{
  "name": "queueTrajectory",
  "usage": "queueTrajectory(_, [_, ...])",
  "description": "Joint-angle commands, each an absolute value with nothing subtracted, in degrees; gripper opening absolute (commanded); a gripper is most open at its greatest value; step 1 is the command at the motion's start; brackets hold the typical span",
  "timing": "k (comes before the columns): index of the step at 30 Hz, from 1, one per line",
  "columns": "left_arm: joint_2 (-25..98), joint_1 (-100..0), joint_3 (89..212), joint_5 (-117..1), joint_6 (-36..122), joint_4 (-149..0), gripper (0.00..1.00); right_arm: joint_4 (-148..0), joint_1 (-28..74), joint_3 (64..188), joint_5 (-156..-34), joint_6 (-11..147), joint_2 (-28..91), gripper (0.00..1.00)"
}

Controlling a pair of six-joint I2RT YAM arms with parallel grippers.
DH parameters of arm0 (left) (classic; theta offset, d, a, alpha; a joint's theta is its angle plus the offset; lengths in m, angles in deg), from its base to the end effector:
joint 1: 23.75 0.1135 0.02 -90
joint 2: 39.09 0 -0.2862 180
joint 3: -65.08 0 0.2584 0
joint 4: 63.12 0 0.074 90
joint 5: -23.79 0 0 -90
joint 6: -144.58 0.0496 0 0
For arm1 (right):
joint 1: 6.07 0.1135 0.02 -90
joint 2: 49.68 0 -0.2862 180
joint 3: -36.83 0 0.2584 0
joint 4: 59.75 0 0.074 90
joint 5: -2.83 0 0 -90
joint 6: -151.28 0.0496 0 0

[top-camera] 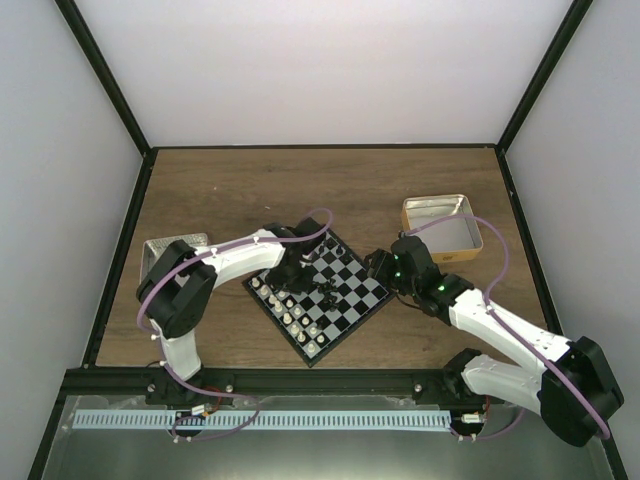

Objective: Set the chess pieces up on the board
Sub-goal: Pick up the chess piece from the chessboard, then place the chess piece on the chessboard.

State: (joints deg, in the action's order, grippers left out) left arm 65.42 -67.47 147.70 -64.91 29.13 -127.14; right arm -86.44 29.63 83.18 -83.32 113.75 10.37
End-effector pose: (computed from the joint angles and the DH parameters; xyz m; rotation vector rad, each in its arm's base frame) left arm 0.2452 -0.2360 0.1710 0.4925 3.0549 -0.0916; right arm 0.1824 0.1270 0.2203 0.3839 2.3508 0.7083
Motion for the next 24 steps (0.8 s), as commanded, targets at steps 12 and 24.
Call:
queueTrajectory(12, [55.83,-67.85,146.02,-65.29,37.24,-115.15,0.08,-80.22,29.08,87.69,-98.01,101.12,8.97,0.63])
queueTrajectory(24, [35.13,-67.98,133.82,-52.89,55.98,-85.29,0.04,-85.08,23.71,100.28,-119.33,92.84,12.6,0.63])
